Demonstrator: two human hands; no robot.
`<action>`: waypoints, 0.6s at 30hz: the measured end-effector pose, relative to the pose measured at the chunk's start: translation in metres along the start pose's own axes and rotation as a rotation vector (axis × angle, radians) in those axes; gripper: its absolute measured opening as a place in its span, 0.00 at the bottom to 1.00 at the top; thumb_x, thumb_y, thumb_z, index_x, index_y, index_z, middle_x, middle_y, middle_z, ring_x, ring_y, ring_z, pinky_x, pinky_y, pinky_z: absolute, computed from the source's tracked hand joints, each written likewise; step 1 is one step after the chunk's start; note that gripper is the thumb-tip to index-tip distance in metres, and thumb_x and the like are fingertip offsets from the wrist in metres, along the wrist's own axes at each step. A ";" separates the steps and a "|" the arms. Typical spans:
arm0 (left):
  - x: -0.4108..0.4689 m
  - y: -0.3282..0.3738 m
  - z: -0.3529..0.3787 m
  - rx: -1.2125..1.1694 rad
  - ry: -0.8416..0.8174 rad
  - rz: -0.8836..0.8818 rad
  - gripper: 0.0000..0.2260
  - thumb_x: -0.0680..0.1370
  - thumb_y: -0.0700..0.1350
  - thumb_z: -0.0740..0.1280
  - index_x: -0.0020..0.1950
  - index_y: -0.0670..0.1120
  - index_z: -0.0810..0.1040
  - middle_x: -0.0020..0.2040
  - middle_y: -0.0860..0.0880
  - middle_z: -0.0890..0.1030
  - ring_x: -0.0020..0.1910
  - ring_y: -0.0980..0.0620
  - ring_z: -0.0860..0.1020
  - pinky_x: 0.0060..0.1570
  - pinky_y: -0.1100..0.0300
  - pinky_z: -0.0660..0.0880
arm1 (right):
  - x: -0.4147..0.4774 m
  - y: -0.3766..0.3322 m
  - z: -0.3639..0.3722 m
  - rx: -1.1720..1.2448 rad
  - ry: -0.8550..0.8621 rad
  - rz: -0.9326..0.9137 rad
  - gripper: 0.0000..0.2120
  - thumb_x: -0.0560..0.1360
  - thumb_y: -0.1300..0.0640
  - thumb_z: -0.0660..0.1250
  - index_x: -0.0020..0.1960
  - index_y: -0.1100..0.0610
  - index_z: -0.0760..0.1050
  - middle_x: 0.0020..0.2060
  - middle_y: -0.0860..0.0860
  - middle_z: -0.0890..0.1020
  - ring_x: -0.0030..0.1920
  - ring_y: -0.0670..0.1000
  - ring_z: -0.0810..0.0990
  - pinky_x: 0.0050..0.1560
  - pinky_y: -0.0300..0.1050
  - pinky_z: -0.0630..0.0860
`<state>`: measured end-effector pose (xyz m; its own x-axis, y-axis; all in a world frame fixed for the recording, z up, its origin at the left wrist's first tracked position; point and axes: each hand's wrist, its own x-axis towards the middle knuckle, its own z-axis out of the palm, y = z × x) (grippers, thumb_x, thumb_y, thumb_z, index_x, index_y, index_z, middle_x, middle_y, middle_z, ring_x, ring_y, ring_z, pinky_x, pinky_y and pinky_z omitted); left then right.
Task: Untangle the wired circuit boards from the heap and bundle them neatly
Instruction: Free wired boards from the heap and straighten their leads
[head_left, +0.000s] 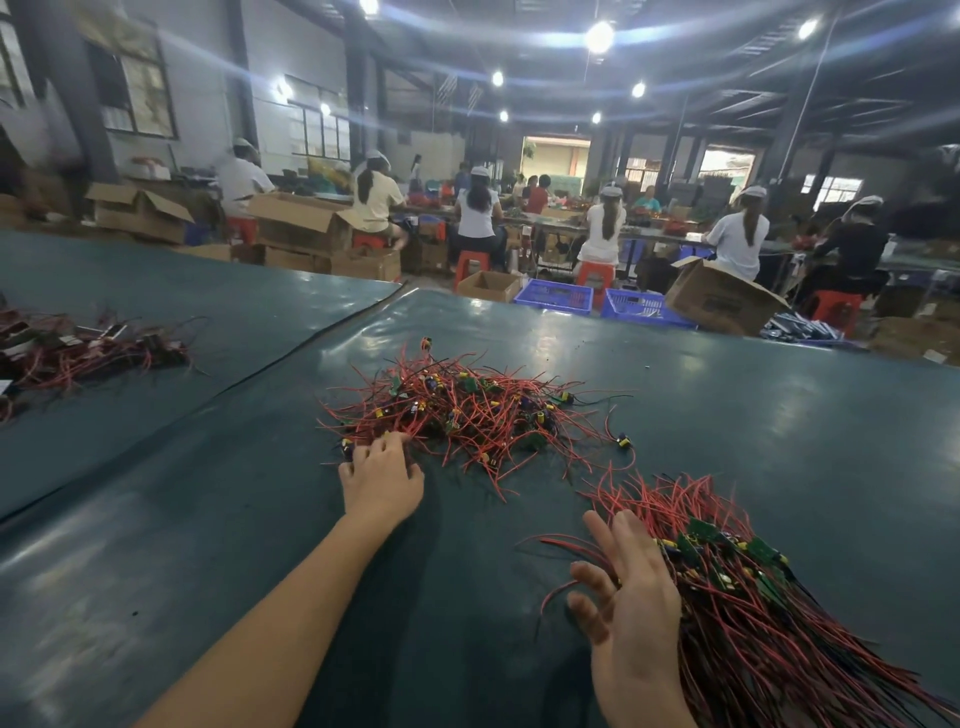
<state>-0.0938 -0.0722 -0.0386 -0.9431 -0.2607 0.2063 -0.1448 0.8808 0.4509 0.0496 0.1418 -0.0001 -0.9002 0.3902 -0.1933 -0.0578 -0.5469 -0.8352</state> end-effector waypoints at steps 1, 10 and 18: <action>-0.001 -0.002 0.002 0.018 0.022 0.020 0.18 0.80 0.50 0.60 0.70 0.50 0.67 0.68 0.49 0.72 0.68 0.46 0.66 0.67 0.46 0.61 | 0.001 0.000 0.000 -0.001 -0.004 0.000 0.15 0.77 0.52 0.68 0.63 0.49 0.74 0.55 0.49 0.84 0.26 0.44 0.78 0.20 0.36 0.72; -0.019 -0.007 -0.002 -0.312 0.319 0.183 0.08 0.78 0.40 0.66 0.54 0.44 0.84 0.40 0.48 0.84 0.41 0.48 0.79 0.58 0.51 0.71 | 0.001 0.003 -0.001 -0.048 -0.076 -0.005 0.11 0.78 0.53 0.67 0.60 0.50 0.76 0.51 0.49 0.85 0.25 0.45 0.78 0.19 0.36 0.72; -0.067 0.013 -0.014 -0.605 0.300 0.403 0.07 0.74 0.36 0.67 0.44 0.46 0.83 0.40 0.54 0.82 0.41 0.58 0.79 0.45 0.55 0.77 | 0.005 0.011 0.001 -0.139 -0.151 -0.018 0.08 0.78 0.55 0.67 0.56 0.54 0.78 0.46 0.51 0.86 0.24 0.47 0.77 0.19 0.38 0.70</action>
<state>-0.0285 -0.0488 -0.0341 -0.7544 -0.1383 0.6417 0.4609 0.5846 0.6677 0.0439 0.1371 -0.0098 -0.9545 0.2782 -0.1074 -0.0235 -0.4292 -0.9029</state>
